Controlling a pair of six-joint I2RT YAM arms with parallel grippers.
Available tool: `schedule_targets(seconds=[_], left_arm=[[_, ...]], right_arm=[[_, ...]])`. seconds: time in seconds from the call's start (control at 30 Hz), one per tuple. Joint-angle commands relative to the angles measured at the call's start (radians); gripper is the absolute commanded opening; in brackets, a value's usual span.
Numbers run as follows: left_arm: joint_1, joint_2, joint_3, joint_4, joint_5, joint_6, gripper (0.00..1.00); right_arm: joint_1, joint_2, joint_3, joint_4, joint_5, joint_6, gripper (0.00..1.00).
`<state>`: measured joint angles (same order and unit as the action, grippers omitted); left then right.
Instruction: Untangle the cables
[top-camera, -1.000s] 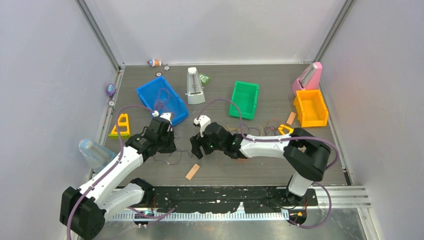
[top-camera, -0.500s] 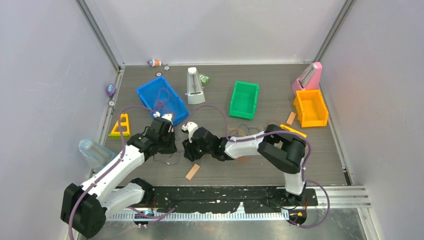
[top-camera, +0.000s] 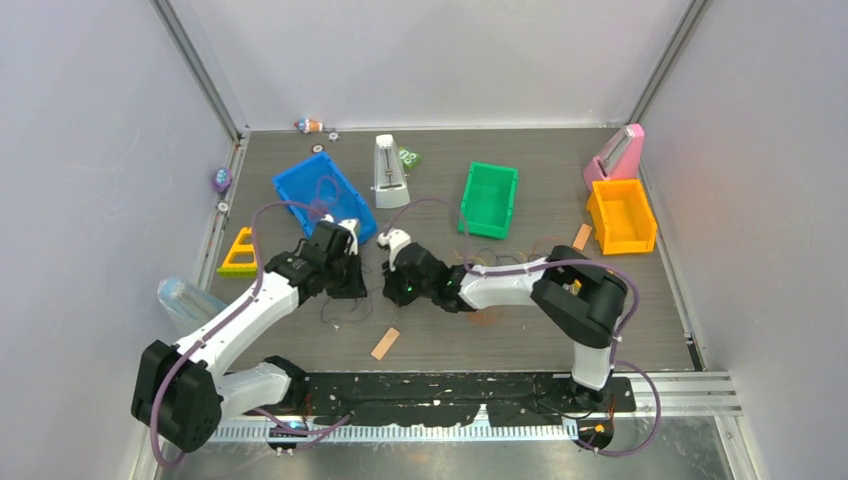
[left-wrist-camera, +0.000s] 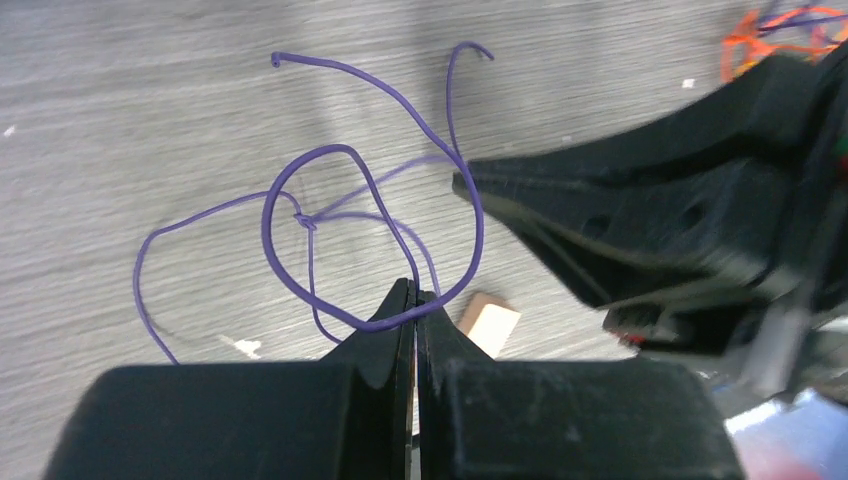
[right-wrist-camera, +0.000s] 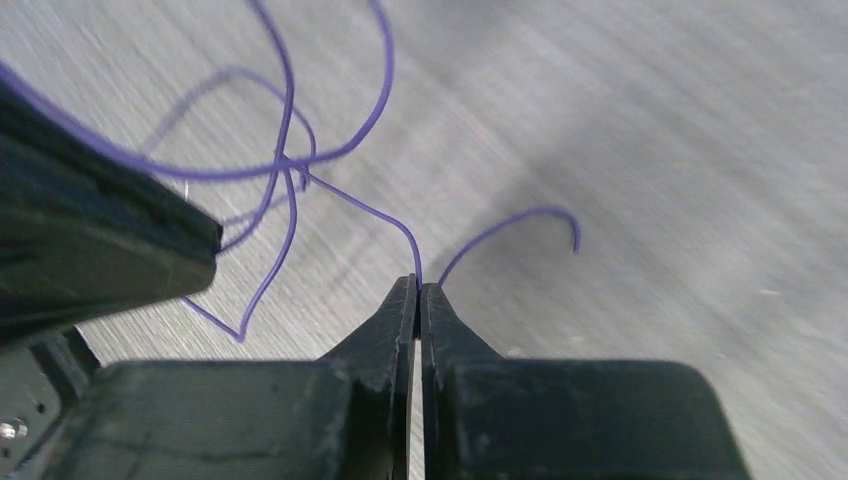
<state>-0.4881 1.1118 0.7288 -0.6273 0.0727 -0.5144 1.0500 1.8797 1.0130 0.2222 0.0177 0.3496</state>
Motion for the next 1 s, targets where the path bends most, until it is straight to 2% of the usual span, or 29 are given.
schedule_targets(seconds=[0.0,0.13,0.4,0.53,0.73,0.97], left_arm=[[-0.009,0.053,0.098,0.099,0.162,0.016,0.00],[-0.051,0.160,0.218,0.131,0.204,0.012,0.00],[-0.108,0.423,0.621,0.215,0.280,0.003,0.00],[-0.111,0.576,0.819,0.280,0.332,-0.021,0.00],[-0.111,0.870,1.089,0.417,0.458,-0.123,0.00],[-0.111,1.161,1.338,0.513,0.500,-0.262,0.00]], right_arm=[[-0.106,-0.170,-0.035,0.017,0.002,0.080,0.05],[-0.214,-0.279,-0.054,-0.043,-0.055,0.077,0.05],[-0.386,-0.478,0.029,-0.258,0.046,-0.033,0.05],[-0.474,-0.517,0.082,-0.319,0.073,-0.061,0.05],[-0.606,-0.476,0.184,-0.398,0.095,-0.073,0.05],[-0.704,-0.348,0.245,-0.400,0.086,-0.070,0.05]])
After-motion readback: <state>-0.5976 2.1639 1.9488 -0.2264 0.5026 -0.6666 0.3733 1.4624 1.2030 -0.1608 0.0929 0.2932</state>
